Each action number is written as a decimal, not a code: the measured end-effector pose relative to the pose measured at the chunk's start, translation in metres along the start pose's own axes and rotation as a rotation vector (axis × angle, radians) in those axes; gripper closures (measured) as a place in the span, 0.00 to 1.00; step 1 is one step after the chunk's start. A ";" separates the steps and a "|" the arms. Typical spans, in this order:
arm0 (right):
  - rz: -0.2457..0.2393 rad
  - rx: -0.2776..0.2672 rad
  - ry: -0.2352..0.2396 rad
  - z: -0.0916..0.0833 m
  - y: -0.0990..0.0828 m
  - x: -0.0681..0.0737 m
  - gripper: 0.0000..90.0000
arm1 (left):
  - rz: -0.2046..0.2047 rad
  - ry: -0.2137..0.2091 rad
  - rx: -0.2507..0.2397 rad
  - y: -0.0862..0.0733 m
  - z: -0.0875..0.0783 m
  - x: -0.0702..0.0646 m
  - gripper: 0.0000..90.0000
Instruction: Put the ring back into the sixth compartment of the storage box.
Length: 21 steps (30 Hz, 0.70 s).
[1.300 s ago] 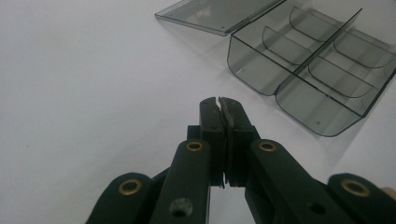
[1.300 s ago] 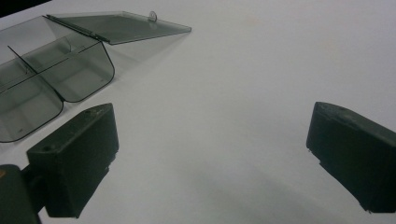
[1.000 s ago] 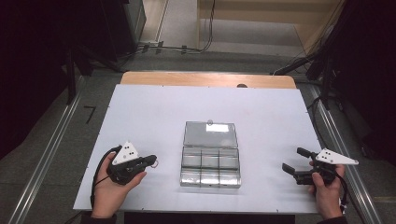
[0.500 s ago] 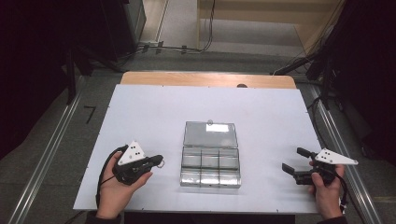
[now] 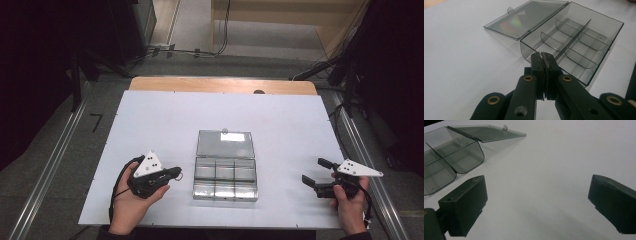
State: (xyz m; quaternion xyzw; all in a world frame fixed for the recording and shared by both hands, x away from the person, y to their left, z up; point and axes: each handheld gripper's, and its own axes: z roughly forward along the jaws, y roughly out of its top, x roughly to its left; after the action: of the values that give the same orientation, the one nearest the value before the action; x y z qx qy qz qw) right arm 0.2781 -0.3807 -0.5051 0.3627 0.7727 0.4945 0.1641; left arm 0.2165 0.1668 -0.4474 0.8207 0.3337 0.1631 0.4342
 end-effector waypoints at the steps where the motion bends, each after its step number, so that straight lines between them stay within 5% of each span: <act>1: 0.000 0.000 0.000 0.000 0.000 0.000 0.01 | 0.002 -0.002 0.001 0.001 0.001 -0.001 0.99; 21: 0.000 0.001 -0.001 0.000 0.000 0.000 0.01 | 0.031 -0.046 -0.001 0.013 0.017 -0.015 0.99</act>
State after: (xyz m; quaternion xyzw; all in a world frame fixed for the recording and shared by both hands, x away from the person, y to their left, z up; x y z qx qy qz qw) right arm 0.2779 -0.3805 -0.5051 0.3630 0.7728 0.4939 0.1643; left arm 0.2204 0.1410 -0.4465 0.8290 0.3105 0.1512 0.4398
